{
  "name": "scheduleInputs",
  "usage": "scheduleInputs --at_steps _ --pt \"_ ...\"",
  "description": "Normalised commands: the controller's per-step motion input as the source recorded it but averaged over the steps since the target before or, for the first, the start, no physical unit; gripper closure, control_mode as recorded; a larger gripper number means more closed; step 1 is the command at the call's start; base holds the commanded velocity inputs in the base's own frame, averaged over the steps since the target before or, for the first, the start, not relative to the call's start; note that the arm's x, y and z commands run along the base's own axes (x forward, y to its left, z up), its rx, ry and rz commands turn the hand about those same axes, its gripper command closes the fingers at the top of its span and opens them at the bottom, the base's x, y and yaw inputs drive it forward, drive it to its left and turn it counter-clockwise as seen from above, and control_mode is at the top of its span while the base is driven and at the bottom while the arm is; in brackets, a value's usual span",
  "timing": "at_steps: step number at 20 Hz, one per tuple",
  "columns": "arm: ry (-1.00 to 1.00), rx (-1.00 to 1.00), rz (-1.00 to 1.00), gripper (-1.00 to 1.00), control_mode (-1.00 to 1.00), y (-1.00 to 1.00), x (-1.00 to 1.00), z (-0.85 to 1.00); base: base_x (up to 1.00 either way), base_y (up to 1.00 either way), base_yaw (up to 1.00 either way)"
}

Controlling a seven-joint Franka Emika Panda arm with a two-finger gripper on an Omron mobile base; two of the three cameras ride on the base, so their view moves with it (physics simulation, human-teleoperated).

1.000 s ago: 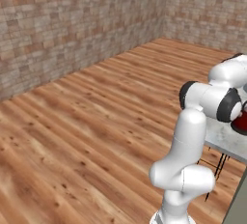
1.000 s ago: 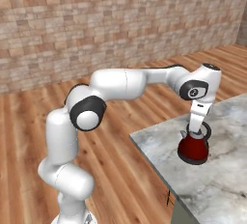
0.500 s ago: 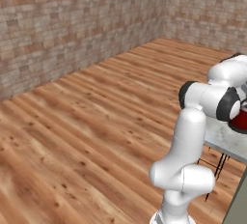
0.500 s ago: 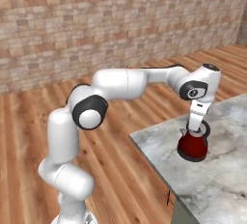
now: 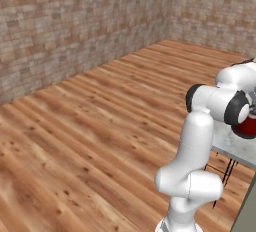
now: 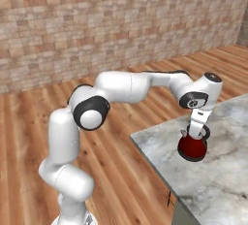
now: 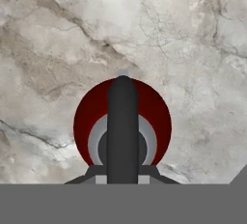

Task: The kettle is done boiling. Turn off the stove, then wait for 300 timesteps before moving the kettle to the dining table.

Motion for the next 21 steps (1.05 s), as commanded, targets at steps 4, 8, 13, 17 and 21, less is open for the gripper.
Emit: scheduleInputs --at_steps 4,8,13,17,21 --pt "-0.07 -0.03 0.00 1.00 -1.00 0.00 0.16 -0.20 0.00 0.00 0.00" --pt "-0.04 -0.04 0.00 1.00 -1.00 0.00 0.16 -0.18 0.00 0.00 0.00" --pt "-0.02 -0.05 -0.01 1.00 -1.00 0.00 0.15 -0.18 0.00 0.00 0.00" --pt "-0.02 -0.05 -0.03 1.00 -1.00 0.00 0.12 -0.18 0.00 0.00 0.00" --pt "-0.02 -0.01 -0.05 1.00 -1.00 -0.01 0.01 -0.18 0.00 0.00 0.00"
